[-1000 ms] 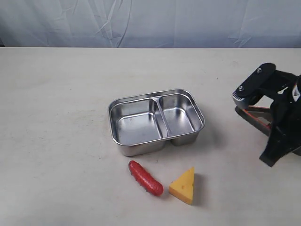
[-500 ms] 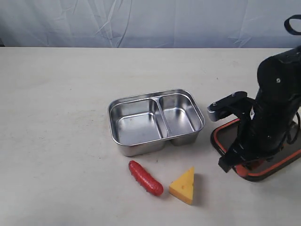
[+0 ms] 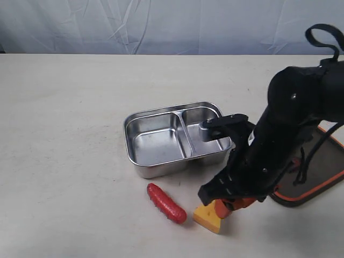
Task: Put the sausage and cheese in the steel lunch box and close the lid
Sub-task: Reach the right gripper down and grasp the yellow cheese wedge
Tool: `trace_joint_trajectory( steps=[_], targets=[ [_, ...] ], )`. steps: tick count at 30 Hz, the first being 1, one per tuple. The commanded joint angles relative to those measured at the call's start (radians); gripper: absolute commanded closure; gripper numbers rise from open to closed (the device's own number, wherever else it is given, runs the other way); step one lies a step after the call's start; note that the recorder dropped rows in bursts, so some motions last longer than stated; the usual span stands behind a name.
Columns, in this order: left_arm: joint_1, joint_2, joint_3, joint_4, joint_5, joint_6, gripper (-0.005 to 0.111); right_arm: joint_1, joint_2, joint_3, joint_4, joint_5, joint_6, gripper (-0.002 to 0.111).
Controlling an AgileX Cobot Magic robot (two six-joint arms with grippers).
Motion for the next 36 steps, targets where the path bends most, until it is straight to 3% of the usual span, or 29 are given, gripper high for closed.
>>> trace_joint_trajectory(
  steps=[1, 6, 11, 27, 30, 35, 36],
  targets=[
    [-0.009, -0.004, 0.004, -0.004, -0.014, -0.001, 0.107, 0.068, -0.007, -0.018, -0.176, -0.080, 0.311, 0.059],
    [-0.009, -0.004, 0.004, -0.004, -0.014, -0.001, 0.107, 0.070, -0.003, -0.018, -0.123, -0.187, 0.521, 0.057],
    [-0.009, -0.004, 0.004, -0.004, -0.014, -0.001, 0.107, 0.070, 0.008, -0.018, -0.035, -0.236, 0.521, 0.048],
    [-0.009, -0.004, 0.004, -0.004, -0.014, -0.001, 0.107, 0.070, 0.147, -0.018, -0.017, -0.208, 0.580, 0.049],
    [-0.009, -0.004, 0.004, -0.004, -0.014, -0.001, 0.107, 0.070, 0.154, -0.018, -0.017, -0.210, 0.580, 0.060],
    [-0.009, -0.004, 0.004, -0.004, -0.014, -0.001, 0.107, 0.070, 0.154, -0.018, -0.021, -0.176, 0.540, 0.110],
    [-0.009, -0.004, 0.004, -0.004, -0.014, -0.001, 0.107, 0.070, 0.154, -0.018, -0.021, -0.163, 0.527, 0.108]
  ],
)
